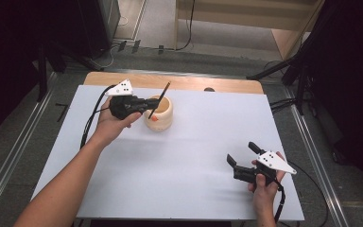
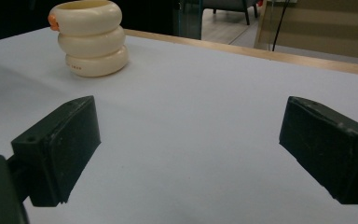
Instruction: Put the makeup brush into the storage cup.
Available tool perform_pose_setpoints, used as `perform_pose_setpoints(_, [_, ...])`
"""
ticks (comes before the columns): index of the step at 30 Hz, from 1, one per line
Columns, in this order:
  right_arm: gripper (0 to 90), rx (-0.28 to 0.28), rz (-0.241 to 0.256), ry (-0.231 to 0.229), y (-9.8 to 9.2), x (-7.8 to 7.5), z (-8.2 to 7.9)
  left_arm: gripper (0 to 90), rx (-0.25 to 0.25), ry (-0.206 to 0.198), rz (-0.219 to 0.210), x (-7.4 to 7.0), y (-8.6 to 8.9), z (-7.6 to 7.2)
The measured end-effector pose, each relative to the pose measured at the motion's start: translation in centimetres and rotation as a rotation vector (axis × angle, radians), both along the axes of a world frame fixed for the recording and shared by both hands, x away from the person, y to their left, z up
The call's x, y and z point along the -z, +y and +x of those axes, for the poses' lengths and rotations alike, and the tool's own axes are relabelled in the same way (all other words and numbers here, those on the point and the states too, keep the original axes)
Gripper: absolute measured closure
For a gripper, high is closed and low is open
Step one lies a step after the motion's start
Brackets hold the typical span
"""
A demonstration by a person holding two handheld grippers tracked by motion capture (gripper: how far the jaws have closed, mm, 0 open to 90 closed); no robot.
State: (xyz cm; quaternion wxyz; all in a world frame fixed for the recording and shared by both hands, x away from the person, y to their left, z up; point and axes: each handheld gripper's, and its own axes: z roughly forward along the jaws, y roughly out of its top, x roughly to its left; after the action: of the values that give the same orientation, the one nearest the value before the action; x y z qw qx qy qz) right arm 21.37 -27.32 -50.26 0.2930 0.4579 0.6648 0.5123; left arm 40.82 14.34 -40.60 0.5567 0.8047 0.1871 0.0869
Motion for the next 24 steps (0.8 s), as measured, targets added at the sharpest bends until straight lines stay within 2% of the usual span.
perform_pose_setpoints(13, [5.9, 0.001, -0.001, 0.002, -0.01, 0.04, 0.03, 85.3, -0.024, -0.001, -0.037, 0.25, -0.08, 0.40])
perform_pose_setpoints(20, [6.1, 0.000, -0.003, 0.002, 0.02, 0.05, 0.03, 85.3, -0.058, -0.004, -0.078, 0.14, 0.26, 0.69])
perform_pose_setpoints(24, [6.1, 0.001, -0.002, 0.002, 0.02, 0.05, 0.04, 85.3, -0.070, -0.011, -0.085, 0.18, 0.27, 0.81])
